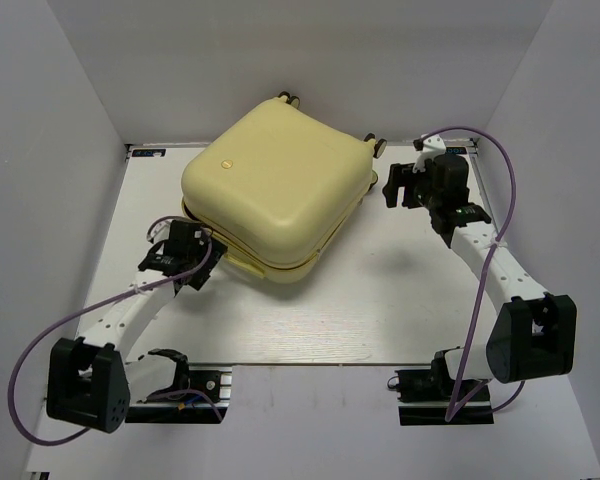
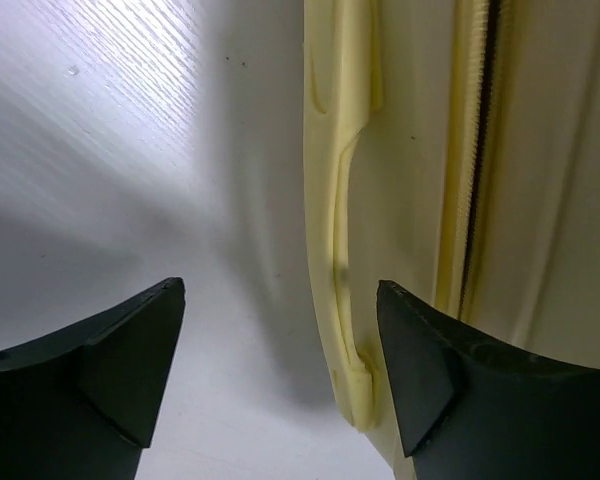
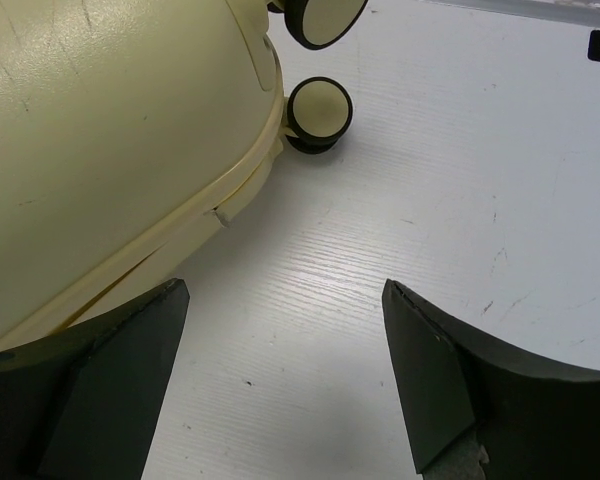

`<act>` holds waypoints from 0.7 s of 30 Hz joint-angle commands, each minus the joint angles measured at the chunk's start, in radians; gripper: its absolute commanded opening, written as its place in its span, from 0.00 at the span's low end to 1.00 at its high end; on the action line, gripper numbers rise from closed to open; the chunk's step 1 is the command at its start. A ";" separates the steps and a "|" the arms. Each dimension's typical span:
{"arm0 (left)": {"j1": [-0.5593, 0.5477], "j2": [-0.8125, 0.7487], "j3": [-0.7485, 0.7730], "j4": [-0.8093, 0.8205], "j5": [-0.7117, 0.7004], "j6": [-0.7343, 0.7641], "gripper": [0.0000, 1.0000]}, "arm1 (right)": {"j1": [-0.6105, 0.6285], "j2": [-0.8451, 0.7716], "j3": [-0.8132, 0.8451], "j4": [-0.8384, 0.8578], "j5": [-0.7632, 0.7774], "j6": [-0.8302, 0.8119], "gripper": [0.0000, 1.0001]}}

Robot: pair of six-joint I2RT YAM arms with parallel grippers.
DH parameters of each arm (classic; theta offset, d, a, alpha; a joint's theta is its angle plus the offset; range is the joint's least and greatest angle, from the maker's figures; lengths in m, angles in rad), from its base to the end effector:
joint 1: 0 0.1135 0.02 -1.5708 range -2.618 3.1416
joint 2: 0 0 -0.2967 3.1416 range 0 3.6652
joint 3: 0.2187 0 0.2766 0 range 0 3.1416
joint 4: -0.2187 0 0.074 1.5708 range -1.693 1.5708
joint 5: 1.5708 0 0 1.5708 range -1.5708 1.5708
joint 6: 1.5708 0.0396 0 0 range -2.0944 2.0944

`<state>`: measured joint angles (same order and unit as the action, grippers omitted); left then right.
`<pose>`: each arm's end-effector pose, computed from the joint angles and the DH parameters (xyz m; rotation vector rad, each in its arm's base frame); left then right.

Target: Pack the luggage

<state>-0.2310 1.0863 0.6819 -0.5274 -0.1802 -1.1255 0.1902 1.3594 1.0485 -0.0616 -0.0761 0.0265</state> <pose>0.2168 -0.0437 0.2343 -1.1548 2.2337 -0.3449 0.3322 0.0670 0.3368 -0.2097 1.9370 0.2175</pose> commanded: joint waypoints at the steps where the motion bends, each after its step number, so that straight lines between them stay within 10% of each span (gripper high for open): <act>1: -0.007 0.067 -0.016 0.079 0.057 -0.003 0.85 | 0.000 -0.034 -0.005 0.031 0.021 0.004 0.84; 8: -0.031 0.259 -0.045 0.130 0.079 -0.062 0.48 | -0.001 -0.029 0.002 0.028 0.032 0.027 0.86; 12: -0.015 0.320 -0.029 0.081 0.087 -0.050 0.00 | 0.003 -0.042 -0.005 0.022 0.001 -0.011 0.86; 21: 0.192 0.334 0.171 -0.239 0.006 0.317 0.00 | 0.028 -0.011 0.053 -0.084 -0.077 -0.112 0.79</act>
<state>-0.1574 1.3891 0.8120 -0.5198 -0.0551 -1.0370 0.2028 1.3499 1.0546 -0.1043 -0.1177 -0.0097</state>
